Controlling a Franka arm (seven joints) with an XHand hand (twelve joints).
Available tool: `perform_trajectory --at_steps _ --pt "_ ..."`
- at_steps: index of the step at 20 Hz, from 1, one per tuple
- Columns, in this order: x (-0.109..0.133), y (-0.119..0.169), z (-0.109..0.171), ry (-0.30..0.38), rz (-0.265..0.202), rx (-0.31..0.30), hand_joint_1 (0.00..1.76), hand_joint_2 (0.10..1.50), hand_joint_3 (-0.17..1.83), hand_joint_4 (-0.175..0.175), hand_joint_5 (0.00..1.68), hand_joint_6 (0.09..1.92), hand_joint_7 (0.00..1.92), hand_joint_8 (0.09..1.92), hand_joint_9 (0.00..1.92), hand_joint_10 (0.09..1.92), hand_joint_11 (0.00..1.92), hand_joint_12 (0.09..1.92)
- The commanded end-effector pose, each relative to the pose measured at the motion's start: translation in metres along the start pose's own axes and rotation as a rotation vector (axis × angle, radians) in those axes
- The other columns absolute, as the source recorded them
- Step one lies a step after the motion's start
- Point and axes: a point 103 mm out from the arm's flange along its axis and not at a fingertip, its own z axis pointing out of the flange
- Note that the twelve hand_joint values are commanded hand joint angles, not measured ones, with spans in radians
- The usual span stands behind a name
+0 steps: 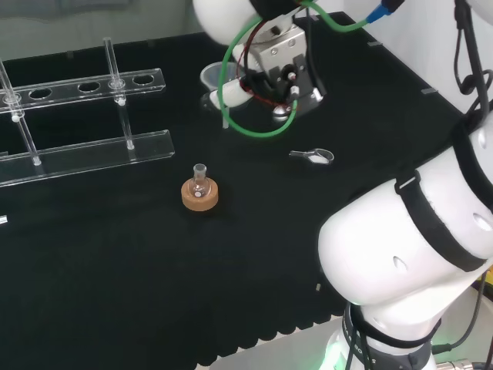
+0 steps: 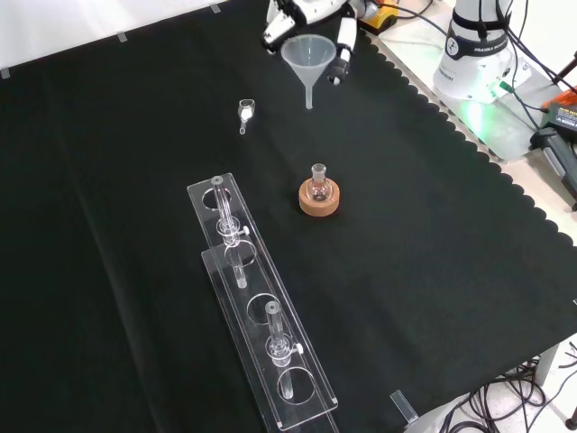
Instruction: Place the funnel on the round-bottom flask.
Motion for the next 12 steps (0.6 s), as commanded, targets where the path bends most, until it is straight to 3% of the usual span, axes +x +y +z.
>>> perform_trajectory --at_steps 1,7,12 --pt "0.042 -0.001 0.014 0.011 -0.025 0.005 0.33 1.02 0.37 -0.175 0.38 1.92 0.99 1.51 1.32 1.12 1.23 1.02" --pt "0.061 0.001 0.031 0.005 -0.026 -0.042 0.33 1.02 0.38 -0.175 0.39 1.92 1.0 1.51 1.32 1.12 1.23 1.02" --pt "0.058 0.013 0.049 0.013 -0.02 -0.019 0.34 1.02 0.38 -0.175 0.39 1.92 1.0 1.51 1.32 1.12 1.23 1.03"
